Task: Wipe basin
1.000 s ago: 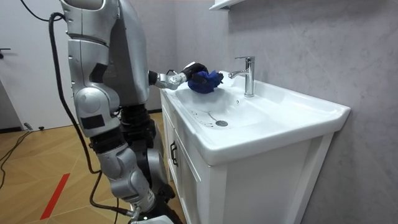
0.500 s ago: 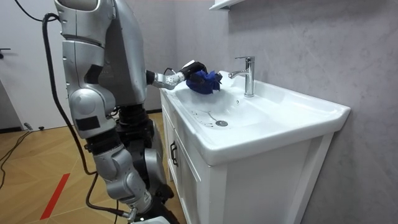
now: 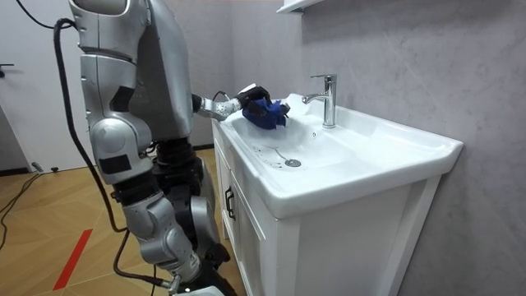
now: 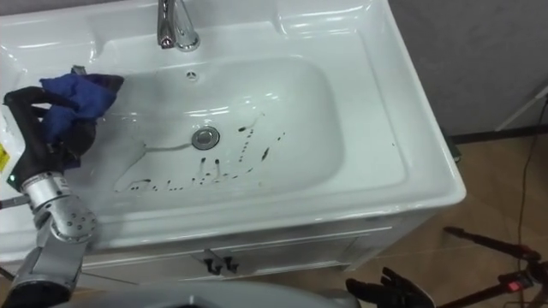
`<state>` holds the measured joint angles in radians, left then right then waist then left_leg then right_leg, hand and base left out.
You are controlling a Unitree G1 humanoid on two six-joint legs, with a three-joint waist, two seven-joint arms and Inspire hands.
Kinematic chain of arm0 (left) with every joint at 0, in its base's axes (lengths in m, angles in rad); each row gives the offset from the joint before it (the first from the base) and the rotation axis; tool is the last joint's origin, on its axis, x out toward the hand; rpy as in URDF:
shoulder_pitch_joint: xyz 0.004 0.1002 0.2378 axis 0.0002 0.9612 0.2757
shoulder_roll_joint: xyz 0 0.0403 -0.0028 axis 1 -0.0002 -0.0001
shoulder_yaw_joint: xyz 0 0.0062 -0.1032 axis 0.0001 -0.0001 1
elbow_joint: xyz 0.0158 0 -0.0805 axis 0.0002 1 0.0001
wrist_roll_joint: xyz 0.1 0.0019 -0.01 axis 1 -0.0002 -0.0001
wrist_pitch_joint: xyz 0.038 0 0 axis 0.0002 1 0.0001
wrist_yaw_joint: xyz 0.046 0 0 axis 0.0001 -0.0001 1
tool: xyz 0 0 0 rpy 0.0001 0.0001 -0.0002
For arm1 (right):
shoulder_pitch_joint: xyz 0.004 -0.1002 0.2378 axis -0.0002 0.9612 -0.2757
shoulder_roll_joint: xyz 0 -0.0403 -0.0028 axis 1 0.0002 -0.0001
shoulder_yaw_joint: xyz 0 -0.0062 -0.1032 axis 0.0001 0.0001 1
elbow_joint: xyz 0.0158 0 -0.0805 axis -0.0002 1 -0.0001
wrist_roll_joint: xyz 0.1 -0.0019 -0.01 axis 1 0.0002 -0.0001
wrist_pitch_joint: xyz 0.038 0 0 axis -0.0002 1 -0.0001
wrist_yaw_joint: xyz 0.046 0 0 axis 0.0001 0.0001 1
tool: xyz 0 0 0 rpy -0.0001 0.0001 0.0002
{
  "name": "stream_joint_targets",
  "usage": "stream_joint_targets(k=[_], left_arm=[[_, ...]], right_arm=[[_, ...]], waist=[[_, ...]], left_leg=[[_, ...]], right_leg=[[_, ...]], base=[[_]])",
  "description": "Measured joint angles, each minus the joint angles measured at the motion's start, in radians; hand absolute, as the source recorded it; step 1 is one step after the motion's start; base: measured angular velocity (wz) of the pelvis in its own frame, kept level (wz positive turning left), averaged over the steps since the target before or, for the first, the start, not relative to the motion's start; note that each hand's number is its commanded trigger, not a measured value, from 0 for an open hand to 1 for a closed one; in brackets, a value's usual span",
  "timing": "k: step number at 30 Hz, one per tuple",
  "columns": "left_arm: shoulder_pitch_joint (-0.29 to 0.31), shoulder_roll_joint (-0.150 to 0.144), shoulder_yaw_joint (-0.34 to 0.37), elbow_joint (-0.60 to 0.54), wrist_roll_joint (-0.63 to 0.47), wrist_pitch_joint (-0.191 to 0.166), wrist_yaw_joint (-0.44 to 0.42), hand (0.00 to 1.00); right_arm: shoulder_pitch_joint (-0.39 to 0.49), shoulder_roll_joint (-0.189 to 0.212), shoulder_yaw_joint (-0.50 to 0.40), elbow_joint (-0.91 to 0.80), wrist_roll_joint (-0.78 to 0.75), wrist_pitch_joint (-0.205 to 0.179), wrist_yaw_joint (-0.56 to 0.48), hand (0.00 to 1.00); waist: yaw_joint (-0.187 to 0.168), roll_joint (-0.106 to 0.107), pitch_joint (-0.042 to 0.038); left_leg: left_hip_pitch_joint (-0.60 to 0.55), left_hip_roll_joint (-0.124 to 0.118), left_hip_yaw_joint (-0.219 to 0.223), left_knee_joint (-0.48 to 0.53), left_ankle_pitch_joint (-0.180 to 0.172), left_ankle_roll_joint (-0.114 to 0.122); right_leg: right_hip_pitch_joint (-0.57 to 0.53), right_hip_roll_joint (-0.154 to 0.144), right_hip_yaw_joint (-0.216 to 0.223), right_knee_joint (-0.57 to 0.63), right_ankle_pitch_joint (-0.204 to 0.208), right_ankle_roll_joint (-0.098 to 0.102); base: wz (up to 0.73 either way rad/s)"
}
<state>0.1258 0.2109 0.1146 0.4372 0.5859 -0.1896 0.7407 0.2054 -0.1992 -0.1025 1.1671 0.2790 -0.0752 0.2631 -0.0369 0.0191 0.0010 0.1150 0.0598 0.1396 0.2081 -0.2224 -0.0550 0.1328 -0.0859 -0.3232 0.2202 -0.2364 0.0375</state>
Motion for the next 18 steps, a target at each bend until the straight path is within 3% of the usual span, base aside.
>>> stream_joint_targets(k=[6,10,18], left_arm=[[-0.018,0.008,-0.001,0.098,0.000,0.023,-0.020,1.00],[-0.026,0.010,0.001,0.152,-0.003,0.035,-0.046,1.00],[-0.026,0.010,0.000,0.210,-0.005,0.035,-0.098,1.00]], right_arm=[[0.001,-0.010,0.000,-0.001,0.037,0.002,0.000,0.00],[0.000,-0.011,-0.004,0.003,0.044,0.003,0.004,0.00],[0.002,-0.013,-0.007,0.008,0.043,0.003,0.015,0.00]], waist=[[-0.016,0.022,-0.0011],[-0.018,0.020,-0.0018],[-0.015,0.011,-0.0054]], left_leg=[[0.001,0.001,0.029,-0.004,0.000,0.000],[0.002,0.003,0.052,-0.005,0.000,0.000],[0.033,-0.001,0.049,-0.013,0.000,0.000]], right_leg=[[-0.012,-0.001,0.024,0.003,0.000,-0.001],[-0.013,0.000,0.037,0.003,0.000,-0.001],[0.004,0.001,0.063,0.000,0.001,0.000]], base=[[-0.12],[-0.11],[-0.11]])
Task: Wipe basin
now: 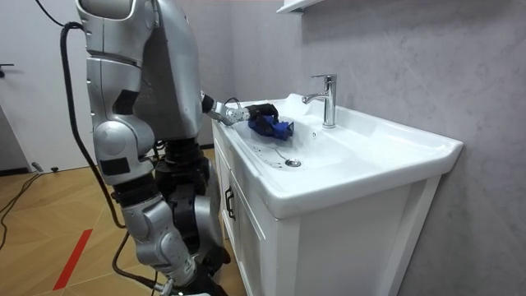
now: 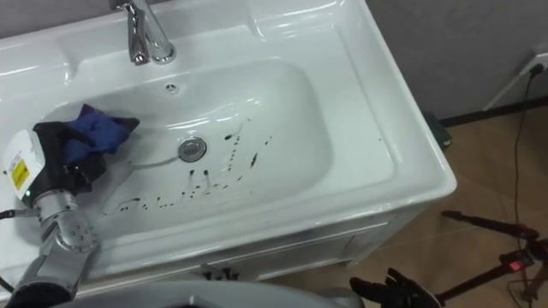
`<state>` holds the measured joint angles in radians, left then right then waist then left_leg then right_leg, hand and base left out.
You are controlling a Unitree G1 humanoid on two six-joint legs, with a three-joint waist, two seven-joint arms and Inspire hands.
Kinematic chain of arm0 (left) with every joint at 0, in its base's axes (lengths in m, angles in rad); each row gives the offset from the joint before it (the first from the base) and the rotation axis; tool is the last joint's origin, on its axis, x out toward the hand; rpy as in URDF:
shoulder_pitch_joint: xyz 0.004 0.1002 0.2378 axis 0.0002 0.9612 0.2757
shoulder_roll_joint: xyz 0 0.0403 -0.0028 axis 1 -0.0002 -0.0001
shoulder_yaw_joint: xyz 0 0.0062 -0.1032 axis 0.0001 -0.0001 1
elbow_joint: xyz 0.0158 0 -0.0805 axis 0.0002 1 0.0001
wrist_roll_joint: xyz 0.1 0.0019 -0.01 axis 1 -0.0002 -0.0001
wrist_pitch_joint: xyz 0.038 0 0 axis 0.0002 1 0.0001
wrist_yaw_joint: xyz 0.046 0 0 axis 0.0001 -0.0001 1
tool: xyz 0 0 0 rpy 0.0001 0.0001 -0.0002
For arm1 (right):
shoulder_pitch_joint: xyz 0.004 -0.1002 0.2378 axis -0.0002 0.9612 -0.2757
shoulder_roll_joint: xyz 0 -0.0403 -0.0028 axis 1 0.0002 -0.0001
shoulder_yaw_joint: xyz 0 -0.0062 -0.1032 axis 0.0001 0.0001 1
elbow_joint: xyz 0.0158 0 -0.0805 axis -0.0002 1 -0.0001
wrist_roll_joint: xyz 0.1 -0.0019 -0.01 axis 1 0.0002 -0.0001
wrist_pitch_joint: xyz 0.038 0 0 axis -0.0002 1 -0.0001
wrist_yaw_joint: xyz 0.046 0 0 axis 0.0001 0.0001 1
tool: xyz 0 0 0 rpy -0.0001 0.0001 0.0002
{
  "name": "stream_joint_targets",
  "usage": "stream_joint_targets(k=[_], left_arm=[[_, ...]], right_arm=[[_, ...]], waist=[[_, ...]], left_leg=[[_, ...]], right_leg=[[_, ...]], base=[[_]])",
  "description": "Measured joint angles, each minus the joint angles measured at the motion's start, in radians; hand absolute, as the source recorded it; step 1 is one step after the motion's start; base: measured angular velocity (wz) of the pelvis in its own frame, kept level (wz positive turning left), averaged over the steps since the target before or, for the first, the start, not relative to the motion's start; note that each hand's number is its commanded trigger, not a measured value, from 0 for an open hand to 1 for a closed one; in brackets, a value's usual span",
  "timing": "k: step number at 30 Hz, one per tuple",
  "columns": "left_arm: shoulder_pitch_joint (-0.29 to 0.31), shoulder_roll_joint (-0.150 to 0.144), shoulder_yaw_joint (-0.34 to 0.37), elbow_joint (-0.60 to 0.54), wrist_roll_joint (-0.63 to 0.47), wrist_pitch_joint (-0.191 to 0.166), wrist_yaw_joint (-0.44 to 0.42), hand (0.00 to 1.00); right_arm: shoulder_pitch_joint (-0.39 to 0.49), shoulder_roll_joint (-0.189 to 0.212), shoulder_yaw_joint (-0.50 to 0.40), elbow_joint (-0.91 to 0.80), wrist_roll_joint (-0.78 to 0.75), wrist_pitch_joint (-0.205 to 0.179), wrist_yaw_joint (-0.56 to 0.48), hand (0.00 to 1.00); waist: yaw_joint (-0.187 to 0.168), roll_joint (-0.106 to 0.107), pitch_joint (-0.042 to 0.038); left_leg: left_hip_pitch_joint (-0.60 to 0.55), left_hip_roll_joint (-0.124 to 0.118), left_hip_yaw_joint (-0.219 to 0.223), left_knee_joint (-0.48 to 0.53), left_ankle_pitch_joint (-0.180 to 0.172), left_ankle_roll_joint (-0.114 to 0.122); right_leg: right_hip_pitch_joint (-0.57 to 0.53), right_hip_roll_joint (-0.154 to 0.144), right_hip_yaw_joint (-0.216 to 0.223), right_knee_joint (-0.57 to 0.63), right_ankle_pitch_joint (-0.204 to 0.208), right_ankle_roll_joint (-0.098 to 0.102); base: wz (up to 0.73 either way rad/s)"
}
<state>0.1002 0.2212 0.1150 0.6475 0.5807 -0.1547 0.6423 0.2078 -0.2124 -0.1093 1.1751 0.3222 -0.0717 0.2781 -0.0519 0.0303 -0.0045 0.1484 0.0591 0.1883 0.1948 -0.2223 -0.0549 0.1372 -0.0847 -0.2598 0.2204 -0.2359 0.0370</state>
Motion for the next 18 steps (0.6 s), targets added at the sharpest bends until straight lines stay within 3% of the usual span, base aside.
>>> stream_joint_targets(k=[10,18], left_arm=[[0.002,0.001,0.000,0.010,0.001,0.000,-0.031,1.00],[-0.044,0.012,-0.005,0.089,-0.002,0.005,-0.120,1.00]], right_arm=[[-0.012,-0.005,0.000,0.026,-0.004,0.001,0.011,0.00],[-0.010,-0.012,-0.001,0.024,-0.013,0.021,0.031,0.00]], waist=[[0.003,-0.001,-0.0003],[0.000,-0.002,-0.0003]], left_leg=[[0.011,0.000,0.003,-0.001,0.000,0.000],[0.011,0.001,0.016,0.004,0.000,0.000]], right_leg=[[0.006,0.001,0.010,0.000,0.000,0.000],[0.004,0.000,0.007,0.000,0.000,0.000]], base=[[-0.01],[-0.02]])
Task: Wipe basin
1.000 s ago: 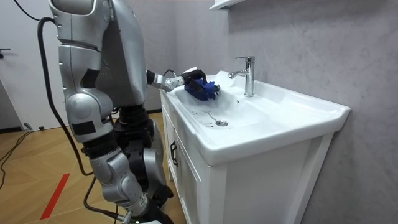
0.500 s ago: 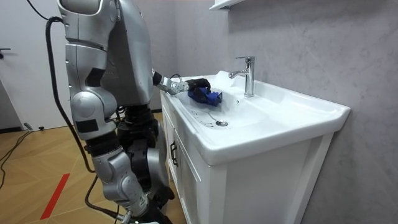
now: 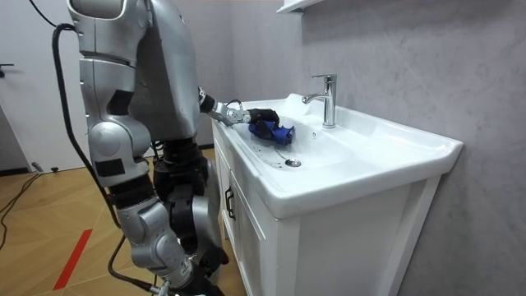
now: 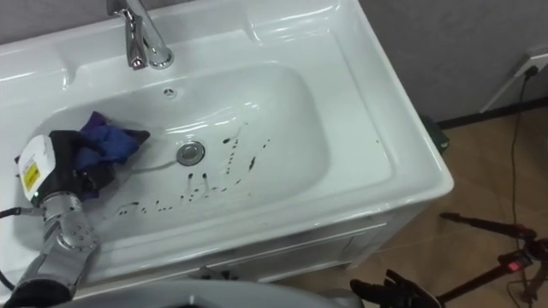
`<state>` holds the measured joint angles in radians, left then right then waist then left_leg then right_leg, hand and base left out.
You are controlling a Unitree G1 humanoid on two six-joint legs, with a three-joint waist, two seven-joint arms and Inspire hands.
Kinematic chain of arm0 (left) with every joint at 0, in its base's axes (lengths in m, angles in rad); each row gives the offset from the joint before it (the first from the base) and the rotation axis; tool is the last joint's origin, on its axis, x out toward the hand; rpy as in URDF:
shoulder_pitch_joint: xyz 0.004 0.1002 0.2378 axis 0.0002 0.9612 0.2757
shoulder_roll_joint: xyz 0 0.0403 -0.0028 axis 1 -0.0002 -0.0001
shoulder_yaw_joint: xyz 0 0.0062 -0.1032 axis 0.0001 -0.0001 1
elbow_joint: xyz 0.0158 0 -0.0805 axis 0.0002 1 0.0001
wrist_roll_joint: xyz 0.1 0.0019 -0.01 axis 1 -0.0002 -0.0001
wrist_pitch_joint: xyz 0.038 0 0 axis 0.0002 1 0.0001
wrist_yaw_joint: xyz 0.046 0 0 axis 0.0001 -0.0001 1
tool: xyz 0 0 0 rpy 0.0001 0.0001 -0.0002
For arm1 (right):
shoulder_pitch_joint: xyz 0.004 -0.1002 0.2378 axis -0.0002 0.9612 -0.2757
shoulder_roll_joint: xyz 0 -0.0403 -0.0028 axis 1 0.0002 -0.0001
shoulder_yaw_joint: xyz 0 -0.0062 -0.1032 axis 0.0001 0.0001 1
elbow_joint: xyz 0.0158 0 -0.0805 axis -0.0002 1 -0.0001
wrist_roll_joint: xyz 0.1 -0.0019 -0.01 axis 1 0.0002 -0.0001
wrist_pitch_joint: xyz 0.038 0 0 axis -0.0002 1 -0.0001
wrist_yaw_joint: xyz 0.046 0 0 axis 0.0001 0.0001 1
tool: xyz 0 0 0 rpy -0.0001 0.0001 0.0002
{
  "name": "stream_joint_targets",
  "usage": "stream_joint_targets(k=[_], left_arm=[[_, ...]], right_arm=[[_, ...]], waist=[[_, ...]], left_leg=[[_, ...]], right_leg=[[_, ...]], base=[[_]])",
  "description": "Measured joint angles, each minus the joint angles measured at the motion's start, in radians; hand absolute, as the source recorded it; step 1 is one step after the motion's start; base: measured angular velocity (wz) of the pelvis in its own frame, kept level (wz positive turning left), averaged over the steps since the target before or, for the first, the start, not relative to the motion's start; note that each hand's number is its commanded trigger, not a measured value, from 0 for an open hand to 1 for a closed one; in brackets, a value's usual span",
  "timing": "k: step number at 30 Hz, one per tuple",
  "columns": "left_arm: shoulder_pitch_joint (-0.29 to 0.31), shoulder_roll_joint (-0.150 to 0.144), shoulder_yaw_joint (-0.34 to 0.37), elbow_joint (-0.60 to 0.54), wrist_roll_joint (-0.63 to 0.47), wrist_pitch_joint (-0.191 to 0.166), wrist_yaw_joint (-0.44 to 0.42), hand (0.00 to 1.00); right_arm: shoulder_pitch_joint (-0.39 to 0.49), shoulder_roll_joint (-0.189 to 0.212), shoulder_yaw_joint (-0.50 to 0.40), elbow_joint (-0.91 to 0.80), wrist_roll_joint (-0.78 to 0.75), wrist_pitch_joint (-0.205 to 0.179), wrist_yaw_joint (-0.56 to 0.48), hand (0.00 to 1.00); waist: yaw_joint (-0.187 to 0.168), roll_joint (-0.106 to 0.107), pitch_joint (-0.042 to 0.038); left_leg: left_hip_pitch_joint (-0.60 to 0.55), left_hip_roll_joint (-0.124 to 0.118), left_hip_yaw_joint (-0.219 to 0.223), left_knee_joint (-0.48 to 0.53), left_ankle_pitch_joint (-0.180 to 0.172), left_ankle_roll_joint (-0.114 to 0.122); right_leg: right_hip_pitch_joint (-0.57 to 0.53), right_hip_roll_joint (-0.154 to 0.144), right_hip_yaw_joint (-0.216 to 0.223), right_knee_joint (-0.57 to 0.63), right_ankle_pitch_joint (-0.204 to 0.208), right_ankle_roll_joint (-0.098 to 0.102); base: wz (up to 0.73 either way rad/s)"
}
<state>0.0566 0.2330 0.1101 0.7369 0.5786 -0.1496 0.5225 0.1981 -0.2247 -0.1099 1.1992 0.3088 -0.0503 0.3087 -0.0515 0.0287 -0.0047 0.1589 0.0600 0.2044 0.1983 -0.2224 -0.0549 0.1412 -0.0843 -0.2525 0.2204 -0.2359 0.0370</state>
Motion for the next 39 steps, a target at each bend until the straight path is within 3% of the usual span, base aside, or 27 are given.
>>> stream_joint_targets(k=[6,12,21,28,32,39], left_arm=[[-0.030,0.003,0.002,0.037,0.005,0.017,-0.102,1.00],[-0.030,0.003,0.003,0.046,0.016,0.020,-0.149,1.00],[-0.051,-0.001,0.009,0.039,0.014,0.056,-0.231,1.00],[-0.068,-0.005,0.025,0.037,-0.003,0.063,-0.283,1.00],[-0.069,-0.005,0.026,0.039,-0.062,0.062,-0.322,1.00],[-0.075,-0.005,0.025,0.043,-0.194,0.062,-0.428,1.00]], right_arm=[[-0.013,-0.004,-0.031,0.001,-0.025,0.040,0.012,0.00],[-0.019,-0.008,-0.034,0.002,-0.058,0.067,0.007,0.00],[-0.038,-0.013,-0.039,0.004,-0.081,0.091,0.000,0.00],[-0.038,-0.015,-0.039,0.006,-0.079,0.097,0.001,0.00],[-0.041,-0.014,-0.039,0.005,-0.084,0.097,0.003,0.00],[-0.042,-0.014,-0.037,0.004,-0.096,0.097,-0.001,0.00]], waist=[[-0.006,-0.001,-0.0018],[-0.006,-0.003,-0.0051],[-0.025,0.000,-0.0072],[-0.025,-0.001,-0.0084],[-0.023,-0.003,-0.0091],[-0.024,-0.006,-0.0103]], left_leg=[[-0.010,0.000,0.015,0.001,0.000,0.000],[0.004,0.002,0.019,0.001,0.000,0.000],[-0.006,0.006,0.022,0.009,0.000,0.000],[-0.024,0.008,0.022,0.026,0.000,0.000],[-0.019,0.014,0.045,0.025,0.000,0.000],[-0.014,0.015,0.047,0.024,0.000,0.000]], right_leg=[[-0.016,-0.003,-0.001,0.004,0.000,0.000],[-0.001,-0.001,-0.001,0.001,0.000,0.000],[0.006,-0.001,-0.027,-0.003,-0.002,-0.001],[-0.005,-0.003,-0.034,0.005,-0.002,-0.002],[-0.014,0.000,-0.026,0.020,-0.007,-0.007],[-0.021,-0.002,-0.022,0.023,-0.012,-0.010]], base=[[0.00],[0.00],[0.09],[0.03],[-0.04],[-0.04]])
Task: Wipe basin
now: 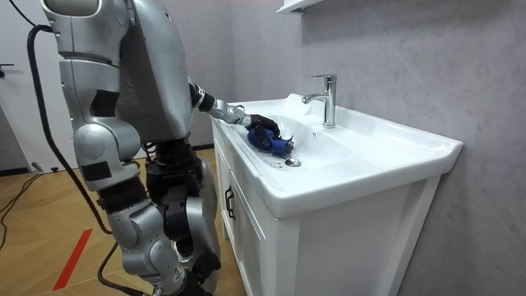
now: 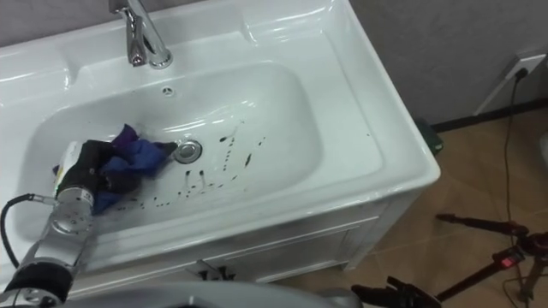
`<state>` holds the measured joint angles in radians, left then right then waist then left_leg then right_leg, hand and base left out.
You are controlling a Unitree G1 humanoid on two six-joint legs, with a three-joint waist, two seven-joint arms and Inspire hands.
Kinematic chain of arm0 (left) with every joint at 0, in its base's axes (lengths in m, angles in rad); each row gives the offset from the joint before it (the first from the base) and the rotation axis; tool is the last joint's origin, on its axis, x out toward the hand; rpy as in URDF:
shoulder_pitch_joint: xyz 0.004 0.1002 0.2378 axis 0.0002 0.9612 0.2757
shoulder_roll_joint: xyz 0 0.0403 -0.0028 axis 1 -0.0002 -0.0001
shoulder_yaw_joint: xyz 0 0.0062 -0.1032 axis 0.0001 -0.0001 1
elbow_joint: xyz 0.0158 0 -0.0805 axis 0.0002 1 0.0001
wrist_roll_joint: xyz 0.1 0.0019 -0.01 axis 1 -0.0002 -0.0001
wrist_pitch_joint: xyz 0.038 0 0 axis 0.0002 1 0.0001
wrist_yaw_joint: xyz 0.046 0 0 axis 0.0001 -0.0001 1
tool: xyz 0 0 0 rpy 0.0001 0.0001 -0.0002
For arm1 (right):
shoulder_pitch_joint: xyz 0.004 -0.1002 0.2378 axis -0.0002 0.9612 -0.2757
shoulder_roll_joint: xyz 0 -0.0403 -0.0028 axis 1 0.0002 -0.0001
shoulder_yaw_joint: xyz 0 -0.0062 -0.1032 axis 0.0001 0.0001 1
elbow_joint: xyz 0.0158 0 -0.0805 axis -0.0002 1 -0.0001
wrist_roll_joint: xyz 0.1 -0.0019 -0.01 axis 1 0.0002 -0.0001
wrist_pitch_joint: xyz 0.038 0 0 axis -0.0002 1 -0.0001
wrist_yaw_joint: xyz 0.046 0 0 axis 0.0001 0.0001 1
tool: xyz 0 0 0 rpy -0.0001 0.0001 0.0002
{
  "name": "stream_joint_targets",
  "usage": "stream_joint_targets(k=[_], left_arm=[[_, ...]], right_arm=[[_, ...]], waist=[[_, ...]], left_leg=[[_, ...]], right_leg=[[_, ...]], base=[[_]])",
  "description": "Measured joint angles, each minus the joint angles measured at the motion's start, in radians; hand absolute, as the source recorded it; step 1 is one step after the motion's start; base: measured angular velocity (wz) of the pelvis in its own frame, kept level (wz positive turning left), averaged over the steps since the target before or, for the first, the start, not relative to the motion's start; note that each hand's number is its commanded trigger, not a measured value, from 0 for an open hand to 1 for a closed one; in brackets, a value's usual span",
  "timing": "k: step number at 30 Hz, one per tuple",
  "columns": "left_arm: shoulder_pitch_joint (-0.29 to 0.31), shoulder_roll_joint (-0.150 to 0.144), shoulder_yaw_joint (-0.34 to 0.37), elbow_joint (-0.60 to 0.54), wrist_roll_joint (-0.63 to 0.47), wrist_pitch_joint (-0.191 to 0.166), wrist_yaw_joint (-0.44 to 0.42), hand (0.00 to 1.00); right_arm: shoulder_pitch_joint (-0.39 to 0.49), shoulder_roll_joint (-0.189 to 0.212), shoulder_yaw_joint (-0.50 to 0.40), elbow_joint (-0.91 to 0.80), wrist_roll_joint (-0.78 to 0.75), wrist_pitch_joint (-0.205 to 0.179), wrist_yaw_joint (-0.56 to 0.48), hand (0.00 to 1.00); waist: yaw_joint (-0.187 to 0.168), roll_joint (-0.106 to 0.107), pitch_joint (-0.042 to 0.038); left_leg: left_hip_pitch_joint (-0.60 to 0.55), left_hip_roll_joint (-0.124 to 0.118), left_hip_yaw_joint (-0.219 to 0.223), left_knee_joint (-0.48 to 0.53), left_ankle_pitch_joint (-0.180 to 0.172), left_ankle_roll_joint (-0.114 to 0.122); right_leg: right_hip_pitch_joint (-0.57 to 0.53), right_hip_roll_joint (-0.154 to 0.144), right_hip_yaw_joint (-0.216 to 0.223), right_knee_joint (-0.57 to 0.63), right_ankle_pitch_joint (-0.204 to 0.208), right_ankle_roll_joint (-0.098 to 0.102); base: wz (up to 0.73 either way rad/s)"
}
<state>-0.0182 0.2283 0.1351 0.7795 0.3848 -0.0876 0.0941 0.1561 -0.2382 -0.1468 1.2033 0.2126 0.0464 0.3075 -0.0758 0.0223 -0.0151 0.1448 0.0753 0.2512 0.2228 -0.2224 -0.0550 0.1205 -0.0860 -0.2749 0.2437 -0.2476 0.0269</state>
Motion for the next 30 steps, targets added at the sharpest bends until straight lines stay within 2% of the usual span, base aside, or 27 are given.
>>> stream_joint_targets(k=[9,11,14,20,21,24,25,27,28,30], left_arm=[[-0.018,-0.010,-0.042,0.001,-0.223,-0.002,-0.131,1.00],[-0.021,-0.011,-0.044,0.001,-0.281,-0.002,-0.170,1.00],[-0.031,-0.010,-0.072,0.001,-0.346,-0.005,-0.197,1.00],[-0.051,-0.024,-0.136,-0.028,-0.397,-0.004,-0.254,1.00],[-0.054,-0.026,-0.154,-0.041,-0.416,-0.004,-0.271,1.00],[-0.061,-0.028,-0.201,-0.067,-0.420,-0.002,-0.290,1.00],[-0.073,-0.028,-0.221,-0.071,-0.420,-0.001,-0.300,1.00],[-0.092,-0.028,-0.259,-0.078,-0.419,0.011,-0.305,1.00],[-0.106,-0.029,-0.281,-0.087,-0.419,0.024,-0.311,1.00],[-0.124,-0.033,-0.306,-0.093,-0.419,0.035,-0.328,1.00]], right_arm=[[-0.005,0.010,0.001,0.002,0.012,0.002,0.003,0.00],[-0.015,0.011,0.001,0.002,0.012,0.017,0.003,0.00],[-0.018,0.011,0.005,-0.001,0.014,0.020,0.002,0.00],[-0.028,0.011,0.008,-0.003,0.015,0.019,0.001,0.00],[-0.032,0.011,0.010,-0.002,0.018,0.019,0.001,0.00],[-0.043,0.014,0.010,0.000,0.021,0.019,0.001,0.00],[-0.048,0.016,0.014,0.000,0.022,0.019,0.001,0.00],[-0.052,0.018,0.021,0.000,0.024,0.019,0.001,0.00],[-0.061,0.017,0.030,0.000,0.024,0.019,0.001,0.00],[-0.076,0.014,0.040,0.002,0.025,0.017,0.000,0.00]], waist=[[-0.008,-0.013,0.0001],[-0.010,-0.016,0.0008],[-0.012,-0.016,0.0014],[-0.020,-0.016,0.0027],[-0.027,-0.018,0.0064],[-0.047,-0.017,0.0083],[-0.059,-0.017,0.0124],[-0.067,-0.017,0.0142],[-0.076,-0.017,0.0192],[-0.086,-0.012,0.0238]], left_leg=[[-0.012,0.001,0.005,0.000,0.000,0.000],[-0.019,0.001,0.013,0.001,0.000,0.000],[-0.032,0.001,0.013,0.000,0.000,0.000],[-0.050,0.001,0.013,0.000,0.000,0.000],[-0.057,0.001,0.013,0.001,0.000,0.000],[-0.077,0.002,0.016,0.005,0.000,0.001],[-0.085,0.004,0.021,0.015,0.000,0.001],[-0.092,0.006,0.027,0.024,0.000,0.000],[-0.099,0.007,0.030,0.036,0.000,0.001],[-0.099,0.012,0.060,0.038,0.000,0.000]], right_leg=[[-0.012,-0.001,-0.003,0.004,0.000,0.000],[-0.021,-0.003,-0.003,0.011,0.000,0.000],[-0.036,-0.004,-0.003,0.014,0.000,0.000],[-0.053,-0.004,-0.004,0.016,0.000,0.001],[-0.056,-0.004,-0.006,0.014,0.000,0.001],[-0.069,-0.004,-0.014,0.012,0.001,0.001],[-0.069,-0.005,-0.018,0.010,0.003,0.002],[-0.070,-0.005,-0.019,0.013,0.003,0.002],[-0.071,-0.006,-0.021,0.014,0.003,0.002],[-0.074,-0.004,-0.014,0.014,0.004,0.001]], base=[[0.02],[0.00],[0.00],[0.01],[0.08],[0.10],[0.08],[0.03],[0.00],[-0.10]])
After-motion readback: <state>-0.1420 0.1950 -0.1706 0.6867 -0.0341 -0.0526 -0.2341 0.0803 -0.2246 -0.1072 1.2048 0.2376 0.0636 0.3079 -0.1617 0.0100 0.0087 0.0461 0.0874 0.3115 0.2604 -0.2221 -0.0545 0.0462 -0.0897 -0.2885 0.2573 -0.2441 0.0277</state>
